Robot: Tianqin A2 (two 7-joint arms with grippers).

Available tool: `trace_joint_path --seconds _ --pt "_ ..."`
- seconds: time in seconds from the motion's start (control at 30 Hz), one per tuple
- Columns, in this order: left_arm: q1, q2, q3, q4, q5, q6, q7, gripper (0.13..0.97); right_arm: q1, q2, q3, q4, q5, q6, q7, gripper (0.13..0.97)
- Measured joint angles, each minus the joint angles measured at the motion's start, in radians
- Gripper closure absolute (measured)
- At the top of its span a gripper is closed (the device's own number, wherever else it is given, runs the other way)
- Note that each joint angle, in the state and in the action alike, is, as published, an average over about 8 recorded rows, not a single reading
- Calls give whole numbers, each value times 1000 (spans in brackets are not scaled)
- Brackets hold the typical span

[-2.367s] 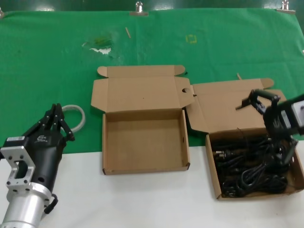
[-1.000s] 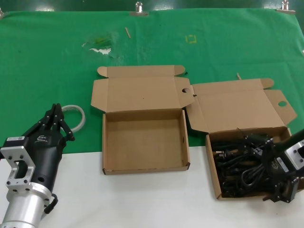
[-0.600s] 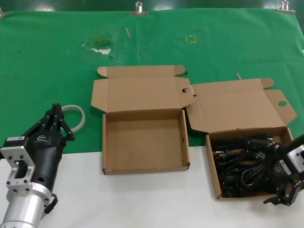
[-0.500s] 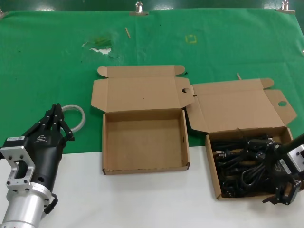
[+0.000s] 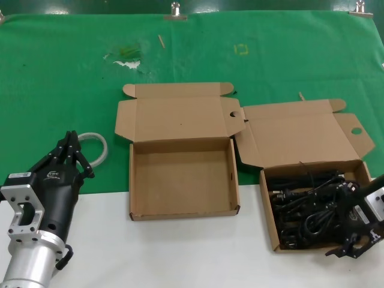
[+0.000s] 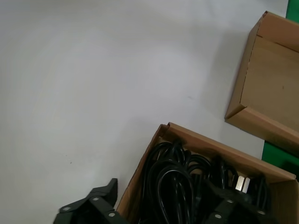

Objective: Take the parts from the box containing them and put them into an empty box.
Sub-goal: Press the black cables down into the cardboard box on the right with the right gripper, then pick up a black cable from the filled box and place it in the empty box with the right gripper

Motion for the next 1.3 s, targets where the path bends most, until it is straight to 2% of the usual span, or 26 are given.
trace_joint_path --seconds 0.17,0.43,0.47,0.73,1.03,1.3 --pt "0 0 0 0 0 0 0 941 -2 -1 2 -7 -4 2 0 430" --pt "0 0 0 0 0 0 0 941 1 -5 7 -16 -8 5 3 648" --pt "0 0 0 0 0 0 0 941 1 -6 7 -17 -9 6 3 648" --pt "0 0 0 0 0 0 0 941 0 -9 11 -18 -9 10 2 810" --pt "0 0 0 0 0 0 0 941 18 -18 17 -16 -8 10 7 852" --pt "0 0 0 0 0 0 0 941 61 -23 29 24 -1 -9 61 865"
